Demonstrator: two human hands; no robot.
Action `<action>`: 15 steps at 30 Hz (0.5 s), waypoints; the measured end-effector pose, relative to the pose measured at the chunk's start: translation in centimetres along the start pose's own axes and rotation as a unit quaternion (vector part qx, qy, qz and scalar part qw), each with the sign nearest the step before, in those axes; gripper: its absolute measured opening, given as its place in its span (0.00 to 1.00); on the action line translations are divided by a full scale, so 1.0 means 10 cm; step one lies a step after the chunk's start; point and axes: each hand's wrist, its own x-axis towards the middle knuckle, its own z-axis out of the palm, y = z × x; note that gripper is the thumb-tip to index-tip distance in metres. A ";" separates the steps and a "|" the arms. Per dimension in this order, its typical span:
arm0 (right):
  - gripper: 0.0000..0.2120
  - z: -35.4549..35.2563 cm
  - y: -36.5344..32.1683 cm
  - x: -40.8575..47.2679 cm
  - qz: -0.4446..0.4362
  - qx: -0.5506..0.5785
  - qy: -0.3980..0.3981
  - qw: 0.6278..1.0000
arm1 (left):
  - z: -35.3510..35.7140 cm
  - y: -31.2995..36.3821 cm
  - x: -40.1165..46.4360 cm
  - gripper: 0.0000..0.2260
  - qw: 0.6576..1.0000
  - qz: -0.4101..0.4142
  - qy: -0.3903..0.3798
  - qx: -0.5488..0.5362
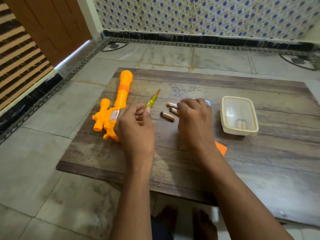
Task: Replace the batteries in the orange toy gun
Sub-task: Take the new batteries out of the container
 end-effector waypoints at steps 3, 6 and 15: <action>0.12 -0.20 0.13 -0.04 0.045 0.030 0.039 0.998 | 0.28 0.15 -0.10 0.05 0.998 0.023 -0.042 -0.033; 0.13 -0.47 0.24 -0.13 0.093 0.069 0.065 0.991 | 0.50 0.30 -0.23 0.05 0.994 0.061 -0.081 -0.050; 0.09 -0.94 0.75 -0.28 0.244 0.104 0.100 0.959 | 0.73 0.53 -0.49 0.05 0.972 0.158 -0.176 0.016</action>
